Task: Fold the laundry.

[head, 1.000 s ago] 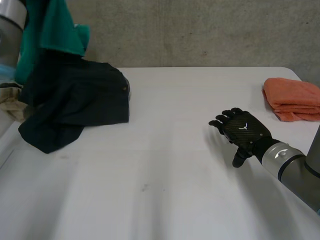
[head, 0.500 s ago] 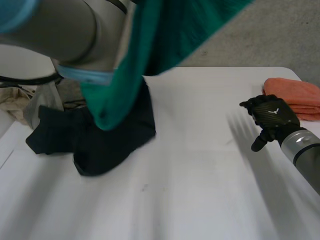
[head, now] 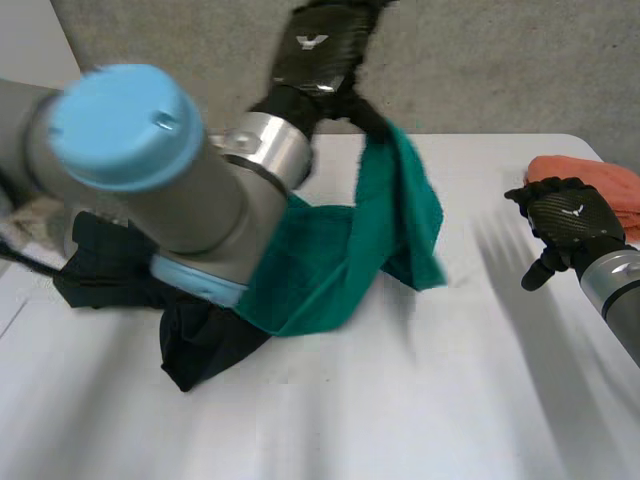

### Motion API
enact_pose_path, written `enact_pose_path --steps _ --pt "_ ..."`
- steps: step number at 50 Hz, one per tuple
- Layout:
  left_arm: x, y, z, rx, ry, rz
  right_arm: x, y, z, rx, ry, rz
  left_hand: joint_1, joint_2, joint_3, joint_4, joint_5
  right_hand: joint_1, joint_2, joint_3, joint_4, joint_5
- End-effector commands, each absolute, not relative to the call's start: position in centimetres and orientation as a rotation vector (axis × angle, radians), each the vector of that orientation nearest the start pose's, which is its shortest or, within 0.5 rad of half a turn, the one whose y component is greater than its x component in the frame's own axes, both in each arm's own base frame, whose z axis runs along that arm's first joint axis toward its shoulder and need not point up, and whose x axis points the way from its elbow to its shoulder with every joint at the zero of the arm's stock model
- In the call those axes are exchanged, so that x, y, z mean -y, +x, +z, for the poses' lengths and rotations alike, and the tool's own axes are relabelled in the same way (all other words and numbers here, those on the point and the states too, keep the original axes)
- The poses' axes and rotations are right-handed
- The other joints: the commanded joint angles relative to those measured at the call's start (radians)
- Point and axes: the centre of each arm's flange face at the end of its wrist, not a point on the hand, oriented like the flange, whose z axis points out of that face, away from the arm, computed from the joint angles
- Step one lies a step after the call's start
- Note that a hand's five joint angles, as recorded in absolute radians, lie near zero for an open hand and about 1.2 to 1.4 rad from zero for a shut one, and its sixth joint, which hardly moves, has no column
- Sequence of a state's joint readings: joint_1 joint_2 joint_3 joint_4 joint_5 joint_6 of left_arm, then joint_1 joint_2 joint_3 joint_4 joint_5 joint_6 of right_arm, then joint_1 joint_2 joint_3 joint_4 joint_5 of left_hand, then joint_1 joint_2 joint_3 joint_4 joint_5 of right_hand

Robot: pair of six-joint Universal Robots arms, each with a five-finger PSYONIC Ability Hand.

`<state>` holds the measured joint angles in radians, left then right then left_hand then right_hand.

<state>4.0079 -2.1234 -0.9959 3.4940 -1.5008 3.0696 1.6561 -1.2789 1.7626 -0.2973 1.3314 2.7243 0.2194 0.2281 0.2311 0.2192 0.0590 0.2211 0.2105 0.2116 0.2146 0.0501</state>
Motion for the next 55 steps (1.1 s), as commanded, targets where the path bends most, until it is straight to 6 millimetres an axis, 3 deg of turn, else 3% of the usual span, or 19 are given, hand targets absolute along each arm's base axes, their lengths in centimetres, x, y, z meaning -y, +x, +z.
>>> enact_pose_path --steps 1,5,9,12,17,23,27,29,30,34,35,38,39,43,46,49,55 --pt "28.8 -33.0 29.6 1.679 -0.670 2.139 31.2 18.5 18.9 -2.263 -0.872 -2.022 0.006 -0.003 -0.006 0.006 -0.008 -0.047 -0.036 -0.037 -0.040 -0.050" --pt "29.6 -30.3 25.6 1.889 -0.808 2.128 30.5 19.0 20.5 -2.200 -0.903 -2.037 0.009 0.000 -0.003 0.009 -0.005 -0.047 -0.036 -0.037 -0.040 -0.050" --pt "30.5 -27.9 22.6 2.029 -0.931 2.132 29.7 20.0 21.5 -2.135 -0.951 -2.010 0.009 0.000 -0.003 0.009 -0.005 -0.047 -0.036 -0.037 -0.040 -0.050" --pt "31.1 -27.2 21.1 2.075 -1.002 2.138 28.7 21.3 21.5 -2.087 -1.006 -1.954 0.006 -0.003 -0.006 0.006 -0.008 -0.047 -0.036 -0.037 -0.040 -0.050" --pt "31.6 -27.3 18.6 2.130 -1.098 2.084 27.2 23.6 21.2 -2.026 -1.076 -1.901 0.006 -0.003 -0.006 0.006 -0.008 -0.047 -0.036 -0.037 -0.040 -0.050" --pt "32.7 -27.7 16.1 2.166 -1.125 2.032 26.6 26.1 19.2 -2.017 -1.161 -1.819 0.102 0.094 0.091 0.103 0.088 -0.047 -0.036 -0.037 -0.040 -0.050" --pt "33.6 -28.6 15.5 2.157 -1.134 2.032 26.6 26.3 18.7 -2.052 -1.173 -1.831 0.439 0.430 0.428 0.439 0.425 -0.047 -0.036 -0.037 -0.040 -0.050" --pt "34.1 -29.0 15.8 2.143 -1.134 2.040 26.6 26.2 18.7 -2.072 -1.173 -1.838 1.043 1.034 1.031 1.043 1.029 -0.047 -0.036 -0.037 -0.040 -0.050" --pt "34.2 -29.1 16.1 2.142 -1.125 2.052 26.9 26.0 18.7 -2.091 -1.164 -1.852 1.176 1.167 1.164 1.176 1.161 -0.047 -0.036 -0.037 -0.040 -0.050" --pt "34.6 -30.4 18.8 2.043 -1.078 2.155 27.1 25.7 18.8 -2.109 -1.150 -1.867 1.177 1.168 1.165 1.177 1.163 -0.047 -0.036 -0.037 -0.040 -0.050" --pt "34.5 -31.3 21.2 1.949 -1.033 2.245 27.1 25.7 18.9 -2.107 -1.150 -1.875 1.177 1.168 1.165 1.177 1.163 -0.047 -0.036 -0.037 -0.040 -0.050" --pt "33.5 -33.0 25.9 1.753 -0.928 2.370 27.3 25.7 19.6 -2.088 -1.134 -1.911 1.177 1.168 1.165 1.177 1.163 -0.047 -0.036 -0.037 -0.040 -0.050" --pt "32.5 -34.0 28.6 1.625 -0.857 2.414 27.4 25.6 19.9 -2.085 -1.127 -1.923 1.177 1.168 1.165 1.177 1.163 -0.047 -0.036 -0.037 -0.040 -0.050" --pt "29.5 -36.7 32.4 1.394 -0.700 2.372 28.1 24.9 21.8 -2.081 -1.066 -2.014 1.177 1.168 1.165 1.177 1.163 -0.047 -0.036 -0.037 -0.040 -0.050" --pt "27.4 -38.5 33.1 1.322 -0.610 2.247 29.1 23.2 23.5 -2.128 -0.946 -2.112 1.177 1.168 1.165 1.177 1.163 -0.047 -0.036 -0.037 -0.040 -0.050" --pt "25.8 -40.0 32.5 1.304 -0.552 2.115 29.9 21.9 25.2 -2.136 -0.836 -2.196 1.177 1.168 1.165 1.177 1.163 -0.047 -0.036 -0.037 -0.040 -0.050" --pt "23.5 -43.1 28.2 1.350 -0.476 1.764 31.0 20.2 26.1 -2.144 -0.735 -2.261 1.177 1.168 1.165 1.177 1.163 -0.047 -0.036 -0.037 -0.040 -0.050"
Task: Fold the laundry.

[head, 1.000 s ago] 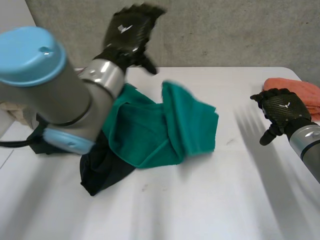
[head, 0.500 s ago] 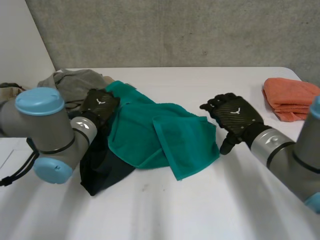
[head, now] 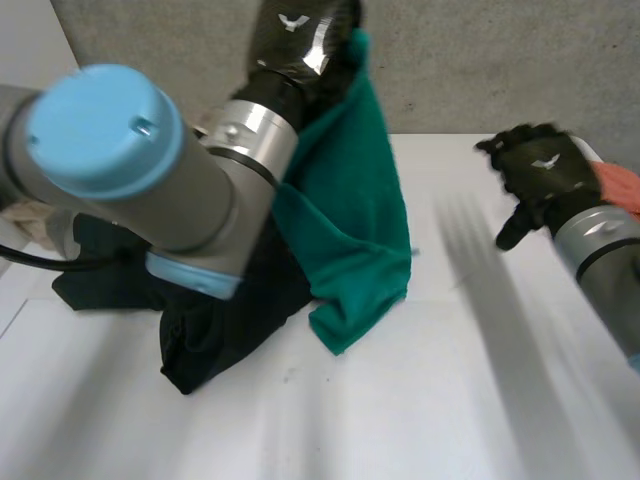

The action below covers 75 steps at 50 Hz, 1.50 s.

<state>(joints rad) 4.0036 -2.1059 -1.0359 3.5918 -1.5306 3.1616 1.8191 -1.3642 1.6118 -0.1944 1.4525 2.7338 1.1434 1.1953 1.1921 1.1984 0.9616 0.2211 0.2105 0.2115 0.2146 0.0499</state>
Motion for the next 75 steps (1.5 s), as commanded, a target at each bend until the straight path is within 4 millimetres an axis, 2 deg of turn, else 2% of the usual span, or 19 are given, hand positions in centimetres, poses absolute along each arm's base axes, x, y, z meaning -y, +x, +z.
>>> enact_pose_path --steps 1,2,3,4,10,18,27,37,42,44,46,49,53,57,58,62,66,69,75 --pt "23.2 -43.4 27.7 1.350 -0.490 1.726 31.2 19.9 26.2 -2.148 -0.726 -2.269 0.195 0.143 0.146 0.140 0.202 -0.047 -0.036 -0.037 -0.040 -0.050" --pt "22.9 -43.7 27.2 1.351 -0.502 1.692 31.3 19.7 26.2 -2.149 -0.723 -2.272 -0.169 -0.221 -0.218 -0.224 -0.161 -0.047 -0.036 -0.037 -0.040 -0.050" --pt "22.4 -44.1 26.3 1.362 -0.546 1.648 31.4 19.6 26.2 -2.152 -0.722 -2.274 -0.812 -0.864 -0.861 -0.867 -0.805 -0.047 -0.036 -0.037 -0.040 -0.050" --pt "22.2 -44.2 25.9 1.366 -0.565 1.638 31.4 19.7 26.2 -2.151 -0.724 -2.274 -0.967 -1.018 -1.015 -1.021 -0.959 -0.047 -0.036 -0.037 -0.040 -0.050" --pt "22.1 -43.0 25.1 1.421 -0.698 1.703 31.3 19.8 26.1 -2.152 -0.734 -2.261 -0.953 -1.005 -1.002 -1.008 -0.946 -0.047 -0.036 -0.037 -0.040 -0.050" --pt "25.3 -36.3 25.3 1.664 -0.789 1.886 30.0 21.6 25.1 -2.051 -0.897 -2.143 -0.924 -0.976 -0.973 -0.979 -0.917 -0.047 -0.036 -0.037 -0.040 -0.050" --pt "25.3 -33.2 17.6 2.047 -0.954 1.754 27.6 24.5 20.8 -2.022 -1.109 -1.882 -0.915 -0.967 -0.964 -0.970 -0.908 -0.047 -0.036 -0.037 -0.040 -0.050" --pt "27.3 -33.2 12.9 2.146 -1.057 1.716 27.1 25.3 18.1 -2.112 -1.276 -1.864 -0.886 -0.938 -0.935 -0.941 -0.879 -0.047 -0.036 -0.037 -0.040 -0.050" --pt "29.0 -33.8 12.3 2.135 -1.046 1.744 27.1 25.1 17.8 -2.143 -1.270 -1.864 -0.341 -0.393 -0.390 -0.396 -0.334 -0.047 -0.036 -0.037 -0.040 -0.050" --pt "30.3 -33.6 11.9 2.147 -1.025 1.762 27.1 25.0 17.7 -2.147 -1.267 -1.863 0.190 0.138 0.141 0.135 0.197 -0.047 -0.036 -0.037 -0.040 -0.050" --pt "31.2 -33.3 11.7 2.160 -1.015 1.773 27.2 24.9 17.7 -2.152 -1.264 -1.865 0.253 0.201 0.204 0.198 0.260 -0.047 -0.036 -0.037 -0.040 -0.050" --pt "32.7 -32.6 12.2 2.179 -1.018 1.842 27.2 24.9 17.7 -2.151 -1.262 -1.867 0.253 0.201 0.204 0.198 0.260 -0.047 -0.036 -0.037 -0.040 -0.050" --pt "34.7 -31.5 15.1 2.167 -0.977 2.034 27.3 24.9 17.9 -2.148 -1.257 -1.875 0.253 0.201 0.204 0.198 0.260 -0.047 -0.036 -0.037 -0.040 -0.050" --pt "38.3 -28.1 23.1 2.014 -0.735 2.418 27.4 24.9 18.0 -2.145 -1.248 -1.884 0.253 0.201 0.204 0.198 0.260 -0.047 -0.036 -0.037 -0.040 -0.050" --pt "39.5 -26.5 26.3 1.920 -0.627 2.566 27.4 24.9 18.1 -2.142 -1.248 -1.888 0.253 0.201 0.204 0.198 0.260 -0.047 -0.036 -0.037 -0.040 -0.050" --pt "41.6 -22.8 32.5 1.681 -0.413 2.857 27.5 25.0 18.1 -2.134 -1.245 -1.899 0.253 0.201 0.204 0.198 0.260 -0.047 -0.036 -0.037 -0.040 -0.050" --pt "43.4 -19.7 35.5 1.588 -0.274 3.012 27.4 25.1 18.1 -2.131 -1.248 -1.897 0.253 0.201 0.204 0.198 0.260 -0.047 -0.036 -0.037 -0.040 -0.050" --pt "45.0 -17.9 35.0 1.630 -0.226 3.051 27.3 25.2 18.1 -2.128 -1.252 -1.892 0.253 0.201 0.204 0.198 0.260 -0.047 -0.036 -0.037 -0.040 -0.050" --pt "48.4 -15.1 29.5 1.868 -0.260 3.068 27.1 25.2 18.0 -2.129 -1.256 -1.884 0.253 0.201 0.204 0.198 0.260 -0.047 -0.036 -0.037 -0.040 -0.050"
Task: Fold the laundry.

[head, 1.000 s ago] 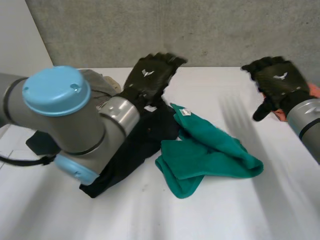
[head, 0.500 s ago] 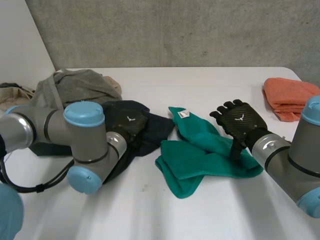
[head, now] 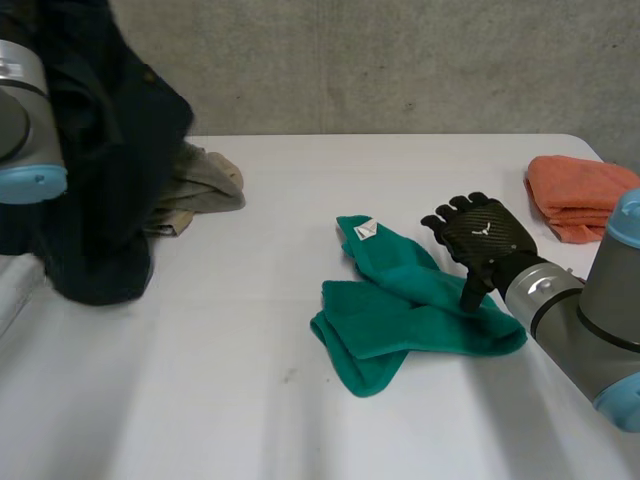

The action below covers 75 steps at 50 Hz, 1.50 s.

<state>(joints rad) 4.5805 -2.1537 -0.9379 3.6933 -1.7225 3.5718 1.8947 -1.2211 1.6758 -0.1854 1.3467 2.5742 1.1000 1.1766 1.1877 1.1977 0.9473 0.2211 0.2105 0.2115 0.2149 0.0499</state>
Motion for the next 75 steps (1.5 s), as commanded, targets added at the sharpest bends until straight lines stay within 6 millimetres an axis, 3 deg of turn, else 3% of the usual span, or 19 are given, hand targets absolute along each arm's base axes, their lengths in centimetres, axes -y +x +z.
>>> enact_pose_path --steps 1,4,5,6,7,11,14,18,24,29,33,40,52,58,62,63,64,70,75 --pt "48.7 -15.1 28.7 -1.401 0.212 -2.260 27.1 25.3 18.0 -2.126 -1.256 -1.886 0.296 0.220 0.209 0.199 0.274 -0.047 -0.036 -0.037 -0.040 -0.050" --pt "49.8 -15.0 25.0 -1.456 0.287 -2.180 27.1 25.3 18.0 -2.126 -1.256 -1.886 0.296 0.220 0.209 0.199 0.274 -0.047 -0.036 -0.037 -0.040 -0.050" --pt "50.1 -14.8 24.1 -1.470 0.305 -2.163 27.1 25.3 18.0 -2.127 -1.257 -1.884 0.099 0.022 0.011 0.001 0.077 -0.047 -0.036 -0.037 -0.040 -0.050" --pt "50.3 -14.7 23.4 -1.482 0.313 -2.153 27.1 25.3 18.0 -2.127 -1.257 -1.884 -0.260 -0.337 -0.348 -0.358 -0.282 -0.047 -0.036 -0.037 -0.040 -0.050" --pt "50.4 -14.8 22.2 -1.515 0.336 -2.140 27.1 25.3 18.0 -2.128 -1.256 -1.886 -0.925 -1.002 -1.013 -1.023 -0.947 -0.047 -0.036 -0.037 -0.040 -0.050" --pt "49.7 -16.0 20.6 -1.573 0.392 -2.131 27.2 25.2 18.0 -2.130 -1.251 -1.889 -0.924 -1.001 -1.012 -1.022 -0.946 -0.047 -0.036 -0.037 -0.040 -0.050" --pt "48.5 -17.1 21.7 -1.577 0.405 -2.163 27.4 25.1 18.3 -2.128 -1.243 -1.902 -0.925 -1.001 -1.012 -1.022 -0.946 -0.047 -0.036 -0.037 -0.040 -0.050" --pt "44.7 -20.0 26.1 -1.557 0.414 -2.286 27.7 25.0 18.7 -2.127 -1.233 -1.919 -0.922 -0.998 -1.009 -1.019 -0.944 -0.047 -0.036 -0.037 -0.040 -0.050" --pt "37.9 -24.8 28.0 -1.662 0.524 -2.390 27.8 24.9 20.2 -2.112 -1.233 -1.953 -0.916 -0.993 -1.004 -1.014 -0.938 -0.047 -0.036 -0.037 -0.040 -0.050" --pt "31.0 -28.4 25.6 -1.879 0.761 -2.345 26.8 24.6 22.0 -2.124 -1.261 -1.909 -0.875 -0.952 -0.963 -0.973 -0.897 -0.047 -0.036 -0.037 -0.040 -0.050" --pt "23.8 -31.8 21.4 -2.130 1.032 -2.246 26.4 23.9 22.2 -2.200 -1.277 -1.787 -0.769 -0.846 -0.857 -0.867 -0.791 -0.047 -0.036 -0.037 -0.040 -0.050" --pt "17.0 -34.7 17.4 -2.487 1.168 -2.150 26.3 21.2 20.7 -2.282 -1.447 -1.596 -0.734 -0.810 -0.821 -0.831 -0.755 -0.047 -0.036 -0.037 -0.040 -0.050" --pt "18.0 -38.0 11.7 -2.675 1.158 -2.035 27.2 19.0 15.9 -2.330 -1.511 -1.574 -0.719 -0.796 -0.807 -0.817 -0.741 -0.047 -0.036 -0.037 -0.040 -0.050" --pt "19.4 -39.0 11.3 -2.661 1.131 -2.068 27.8 19.3 14.2 -2.303 -1.493 -1.641 -0.078 -0.155 -0.166 -0.176 -0.100 -0.034 -0.023 -0.024 -0.028 -0.037" --pt "19.8 -38.9 11.9 -2.645 1.112 -2.093 28.0 19.4 13.1 -2.321 -1.446 -1.597 0.296 0.220 0.209 0.199 0.274 0.373 0.384 0.383 0.380 0.370" --pt "19.9 -38.9 12.1 -2.641 1.105 -2.102 28.0 19.4 13.0 -2.322 -1.436 -1.593 0.296 0.220 0.209 0.199 0.274 0.555 0.565 0.565 0.561 0.552" --pt "20.0 -38.9 12.3 -2.639 1.101 -2.107 28.1 19.5 13.1 -2.321 -1.412 -1.594 0.296 0.220 0.209 0.199 0.274 1.028 1.038 1.037 1.034 1.024" --pt "20.6 -37.9 19.7 -2.510 0.993 -2.352 29.3 19.3 15.7 -2.298 -1.245 -1.690 0.296 0.220 0.209 0.199 0.274 1.175 1.186 1.185 1.181 1.172" --pt "21.8 -35.5 26.0 -2.398 0.859 -2.503 29.5 18.7 24.4 -2.148 -1.049 -2.005 0.296 0.220 0.209 0.199 0.274 1.175 1.186 1.185 1.181 1.172"
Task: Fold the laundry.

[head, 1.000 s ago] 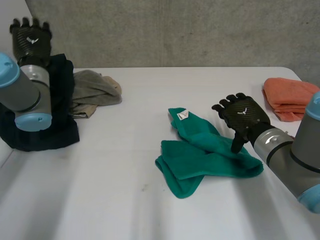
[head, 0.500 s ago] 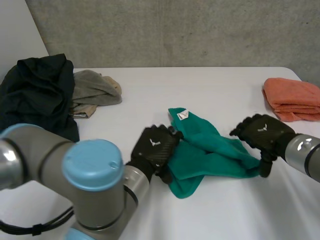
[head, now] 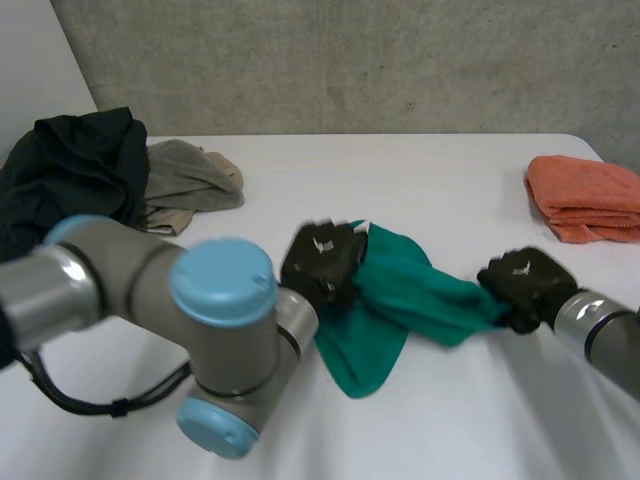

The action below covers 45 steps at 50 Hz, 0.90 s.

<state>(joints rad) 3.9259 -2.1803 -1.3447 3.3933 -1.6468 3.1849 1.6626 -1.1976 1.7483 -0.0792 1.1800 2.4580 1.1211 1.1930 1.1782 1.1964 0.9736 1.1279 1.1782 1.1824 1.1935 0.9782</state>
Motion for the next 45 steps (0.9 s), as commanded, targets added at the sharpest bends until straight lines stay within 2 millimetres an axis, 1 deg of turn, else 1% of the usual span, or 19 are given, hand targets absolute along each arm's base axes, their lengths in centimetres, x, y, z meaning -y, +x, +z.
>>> enact_pose_path --steps 1,2,4,7,11,15,20,21,27,29,32,33,36,38,39,41,42,44,45 --pt "21.9 -35.1 27.1 -2.375 0.841 -2.529 29.4 18.7 25.5 -2.120 -1.037 -2.042 0.275 0.203 0.218 0.200 0.248 0.268 0.218 0.214 0.203 0.244" --pt "22.0 -34.3 28.8 -2.342 0.809 -2.566 29.2 18.6 26.5 -2.100 -1.026 -2.069 0.275 0.203 0.218 0.200 0.248 0.268 0.218 0.214 0.203 0.244" --pt "22.1 -33.6 30.3 -2.306 0.776 -2.600 28.5 18.6 29.3 -2.053 -1.016 -2.122 0.275 0.203 0.218 0.200 0.248 0.268 0.218 0.214 0.203 0.244" --pt "22.2 -32.6 32.8 -2.239 0.749 -2.640 27.7 18.6 31.9 -2.027 -1.010 -2.155 0.275 0.203 0.218 0.200 0.248 0.268 0.218 0.214 0.203 0.244" --pt "22.3 -32.1 34.1 -2.185 0.792 -2.627 26.7 18.6 35.4 -2.001 -1.001 -2.178 0.275 0.203 0.218 0.200 0.248 0.268 0.218 0.214 0.203 0.244" --pt "23.3 -31.5 34.3 -2.124 0.827 -2.578 26.4 18.8 36.5 -1.987 -0.945 -2.165 0.275 0.203 0.218 0.200 0.248 0.268 0.218 0.214 0.203 0.244" --pt "24.5 -31.8 32.1 -2.119 0.921 -2.482 27.3 19.1 34.4 -2.040 -0.857 -2.030 0.275 0.203 0.218 0.200 0.248 0.268 0.218 0.214 0.203 0.244" --pt "25.1 -32.3 30.4 -2.150 0.953 -2.426 27.7 19.2 33.5 -2.066 -0.838 -1.988 0.275 0.203 0.218 0.200 0.248 0.268 0.218 0.214 0.203 0.244" --pt "27.8 -33.5 24.6 -2.236 1.023 -2.251 30.1 21.7 26.6 -2.199 -0.854 -1.719 0.275 0.203 0.218 0.200 0.248 0.268 0.218 0.214 0.203 0.244" --pt "29.8 -33.7 22.9 -2.212 1.018 -2.226 31.0 21.8 25.6 -2.233 -0.848 -1.713 0.275 0.203 0.218 0.200 0.248 0.268 0.218 0.214 0.203 0.244" --pt "32.2 -33.5 22.4 -2.131 0.984 -2.261 33.2 22.0 24.6 -2.260 -0.832 -1.792 0.275 0.203 0.218 0.200 0.248 0.268 0.218 0.214 0.203 0.244" --pt "33.9 -33.3 23.1 -2.041 0.944 -2.320 33.9 22.0 24.8 -2.245 -0.825 -1.842 0.275 0.203 0.218 0.200 0.248 0.268 0.218 0.214 0.203 0.244" --pt "35.7 -33.5 25.7 -1.862 0.863 -2.477 35.9 22.7 26.9 -2.109 -0.771 -2.088 0.275 0.203 0.218 0.200 0.248 0.268 0.218 0.214 0.203 0.244" --pt "36.9 -33.8 29.1 -1.647 0.754 -2.674 36.5 23.5 28.4 -1.985 -0.747 -2.225 0.275 0.203 0.218 0.200 0.248 0.268 0.218 0.214 0.203 0.244" --pt "37.2 -33.9 30.2 -1.576 0.721 -2.739 37.0 24.1 30.2 -1.832 -0.712 -2.368 0.275 0.203 0.218 0.200 0.248 0.268 0.218 0.214 0.203 0.244" --pt "37.3 -34.1 33.2 -1.397 0.648 -2.904 37.2 24.7 31.8 -1.688 -0.676 -2.477 0.275 0.203 0.218 0.200 0.248 0.268 0.218 0.214 0.203 0.244" --pt "37.0 -34.2 34.4 -1.341 0.631 -2.959 37.1 25.3 33.6 -1.541 -0.639 -2.563 0.275 0.203 0.218 0.200 0.248 0.268 0.218 0.214 0.203 0.244" --pt "36.5 -34.1 36.6 -1.253 0.604 -3.049 36.5 25.9 35.2 -1.423 -0.616 -2.621 0.275 0.203 0.218 0.200 0.248 0.268 0.218 0.214 0.203 0.244" --pt "35.7 -33.7 38.7 -1.192 0.592 -3.126 36.1 26.1 36.0 -1.379 -0.612 -2.639 0.275 0.203 0.218 0.200 0.248 0.268 0.218 0.214 0.203 0.244"
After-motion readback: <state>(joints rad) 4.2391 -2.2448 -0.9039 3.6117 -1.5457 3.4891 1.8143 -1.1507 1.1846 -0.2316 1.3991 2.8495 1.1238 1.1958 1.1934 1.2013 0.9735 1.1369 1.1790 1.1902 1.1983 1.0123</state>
